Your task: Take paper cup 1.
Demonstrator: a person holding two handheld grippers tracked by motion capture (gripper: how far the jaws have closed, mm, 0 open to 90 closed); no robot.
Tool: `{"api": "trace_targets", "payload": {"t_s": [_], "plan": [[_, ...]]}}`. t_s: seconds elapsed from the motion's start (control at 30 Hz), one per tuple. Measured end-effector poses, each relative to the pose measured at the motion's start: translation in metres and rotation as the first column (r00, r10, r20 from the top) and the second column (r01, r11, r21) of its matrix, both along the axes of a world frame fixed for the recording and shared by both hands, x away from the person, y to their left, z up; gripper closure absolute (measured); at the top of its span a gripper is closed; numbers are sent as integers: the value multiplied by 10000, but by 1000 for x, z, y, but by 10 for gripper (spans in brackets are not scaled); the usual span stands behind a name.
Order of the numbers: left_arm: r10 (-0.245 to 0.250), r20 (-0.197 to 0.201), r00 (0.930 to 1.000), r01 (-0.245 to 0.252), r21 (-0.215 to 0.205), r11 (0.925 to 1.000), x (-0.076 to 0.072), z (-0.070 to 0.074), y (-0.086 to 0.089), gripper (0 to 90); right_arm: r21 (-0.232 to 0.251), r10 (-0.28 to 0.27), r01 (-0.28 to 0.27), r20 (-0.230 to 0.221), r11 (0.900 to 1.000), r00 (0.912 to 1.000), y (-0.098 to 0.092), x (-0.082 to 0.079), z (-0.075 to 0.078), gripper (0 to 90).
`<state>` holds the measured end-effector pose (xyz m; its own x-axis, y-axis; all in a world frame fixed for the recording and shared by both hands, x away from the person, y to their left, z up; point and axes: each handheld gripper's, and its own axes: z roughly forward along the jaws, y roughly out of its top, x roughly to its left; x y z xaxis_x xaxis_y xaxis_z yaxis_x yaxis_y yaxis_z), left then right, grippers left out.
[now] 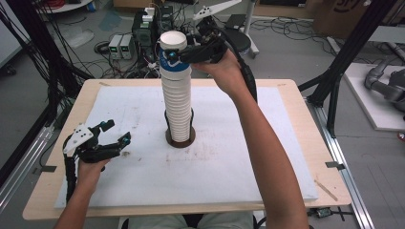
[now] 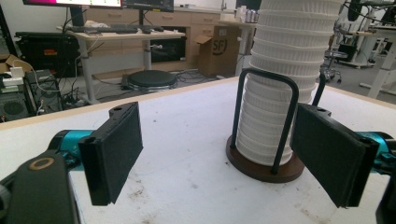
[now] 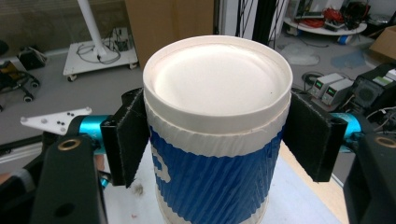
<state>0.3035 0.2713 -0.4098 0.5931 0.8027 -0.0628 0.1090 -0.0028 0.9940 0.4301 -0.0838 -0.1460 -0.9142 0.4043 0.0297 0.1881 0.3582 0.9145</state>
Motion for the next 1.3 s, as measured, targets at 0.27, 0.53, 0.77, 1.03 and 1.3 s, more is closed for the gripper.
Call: {"api": "trace_targets", "payload": {"t_s": [0.27,0.53,0.77,1.03,1.3], "plan": [[-23,25,10000,24,-39,10000,0,0,0,168,643,-131,116,238,9979,9996,-7,-3,17,285],[-118,26,9999,118,-76,9999,0,0,0,168,1219,-385,288,781,9921,9962,-16,-11,35,285],[-177,41,9998,178,-99,9998,-1,1,-2,168,1725,-556,366,1068,9843,9927,-30,-18,46,286],[-597,169,9981,599,-104,9982,-1,1,-4,168,1760,-851,581,1503,9827,9850,-55,-33,52,287],[-859,175,9962,860,-78,9963,-2,2,-9,168,1581,-1260,988,1728,9825,9769,-93,-50,43,288]]}}
